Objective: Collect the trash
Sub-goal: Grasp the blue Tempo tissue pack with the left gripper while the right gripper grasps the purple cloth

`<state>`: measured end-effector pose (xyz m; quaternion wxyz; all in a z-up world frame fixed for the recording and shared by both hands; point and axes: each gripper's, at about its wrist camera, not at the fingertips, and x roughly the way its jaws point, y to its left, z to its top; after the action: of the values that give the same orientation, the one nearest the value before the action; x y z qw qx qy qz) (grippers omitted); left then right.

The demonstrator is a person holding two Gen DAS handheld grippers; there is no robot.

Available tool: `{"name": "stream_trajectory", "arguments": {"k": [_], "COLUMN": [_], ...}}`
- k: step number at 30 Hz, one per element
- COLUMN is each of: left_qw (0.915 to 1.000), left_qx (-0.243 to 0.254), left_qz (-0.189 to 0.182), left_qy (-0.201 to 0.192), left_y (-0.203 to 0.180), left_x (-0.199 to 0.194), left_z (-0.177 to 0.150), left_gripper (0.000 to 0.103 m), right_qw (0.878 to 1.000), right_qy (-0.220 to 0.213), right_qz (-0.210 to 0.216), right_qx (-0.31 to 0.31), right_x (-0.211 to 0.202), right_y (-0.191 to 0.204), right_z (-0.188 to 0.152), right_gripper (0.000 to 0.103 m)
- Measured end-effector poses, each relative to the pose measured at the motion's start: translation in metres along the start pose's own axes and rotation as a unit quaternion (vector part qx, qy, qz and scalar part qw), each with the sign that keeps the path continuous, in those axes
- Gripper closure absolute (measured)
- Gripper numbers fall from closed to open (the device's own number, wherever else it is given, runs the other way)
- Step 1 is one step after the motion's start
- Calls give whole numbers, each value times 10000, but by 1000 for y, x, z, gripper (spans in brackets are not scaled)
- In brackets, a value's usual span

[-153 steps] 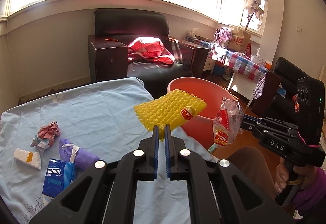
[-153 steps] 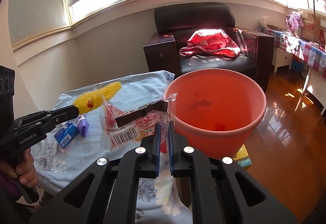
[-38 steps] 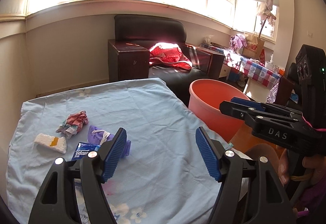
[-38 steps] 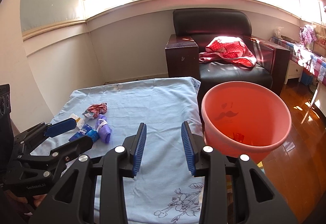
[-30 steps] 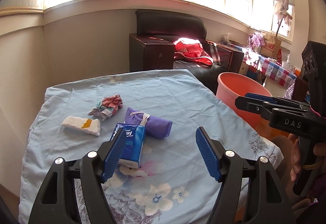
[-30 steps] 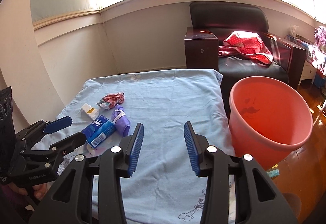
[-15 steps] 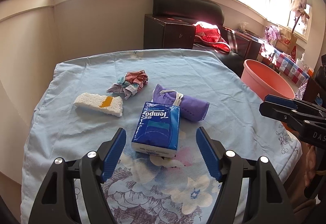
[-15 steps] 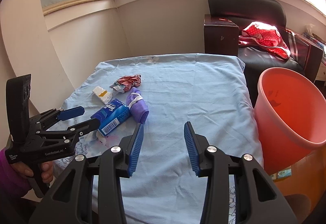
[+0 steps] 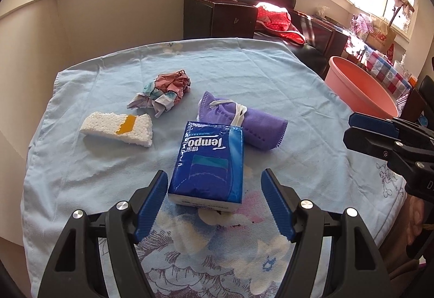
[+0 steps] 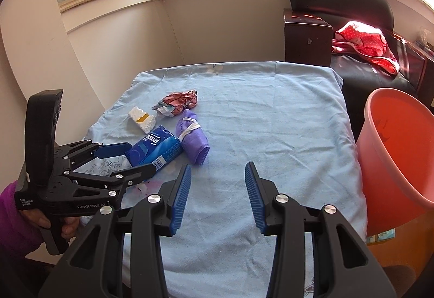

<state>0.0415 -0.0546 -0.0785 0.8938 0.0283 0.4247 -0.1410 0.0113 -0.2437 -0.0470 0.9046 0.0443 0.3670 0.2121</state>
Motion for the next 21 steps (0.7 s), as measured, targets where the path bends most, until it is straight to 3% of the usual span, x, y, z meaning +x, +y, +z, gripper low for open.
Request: {"name": "stream_trajectory", "arguments": {"k": [5, 9, 21], "left_qw": [9998, 9996, 9997], "left_qx": [102, 81, -162], "left_qz": [157, 265, 148], "left_qy": [64, 105, -87], "left_y": [-6, -5, 7], "left_x": [3, 5, -10], "left_z": [0, -1, -17], "left_gripper": [34, 50, 51], "right_qw": [9997, 9993, 9972], "right_qy": [233, 340, 681], "right_qz": [116, 183, 314], "right_qx": [18, 14, 63], "right_x": [15, 24, 57], "right_y": [2, 4, 11], "right_z": [6, 12, 26], "right_gripper": [61, 61, 61]}}
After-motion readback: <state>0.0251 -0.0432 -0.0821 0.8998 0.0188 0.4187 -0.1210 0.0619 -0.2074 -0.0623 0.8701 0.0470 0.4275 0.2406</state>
